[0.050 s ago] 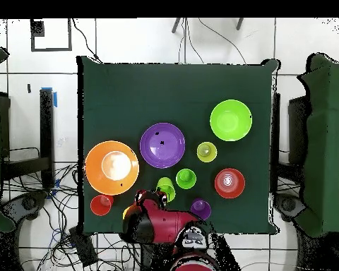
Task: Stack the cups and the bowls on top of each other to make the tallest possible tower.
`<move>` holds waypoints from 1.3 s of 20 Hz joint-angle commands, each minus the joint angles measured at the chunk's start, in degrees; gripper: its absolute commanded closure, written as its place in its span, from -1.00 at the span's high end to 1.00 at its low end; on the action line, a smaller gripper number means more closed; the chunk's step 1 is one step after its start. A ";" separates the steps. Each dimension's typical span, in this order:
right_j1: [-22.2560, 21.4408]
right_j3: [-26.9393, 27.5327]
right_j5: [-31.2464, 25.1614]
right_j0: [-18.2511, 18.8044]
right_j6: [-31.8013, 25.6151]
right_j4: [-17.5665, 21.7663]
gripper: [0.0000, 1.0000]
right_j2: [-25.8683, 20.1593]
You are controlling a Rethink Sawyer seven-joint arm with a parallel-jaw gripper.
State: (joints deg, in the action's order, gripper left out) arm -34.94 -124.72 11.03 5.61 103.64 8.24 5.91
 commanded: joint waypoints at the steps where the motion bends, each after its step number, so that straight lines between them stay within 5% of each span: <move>1: -14.73 -2.17 -14.33 -0.15 10.57 -5.16 -1.00 -7.25; 12: -23.37 -3.07 -23.68 -4.53 13.32 -10.58 -1.00 -6.51; 26: -21.37 2.31 -26.37 -14.29 17.70 -14.87 -1.00 -0.32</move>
State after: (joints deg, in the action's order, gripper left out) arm -58.01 -125.21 -6.97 -6.04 110.60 -4.02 5.27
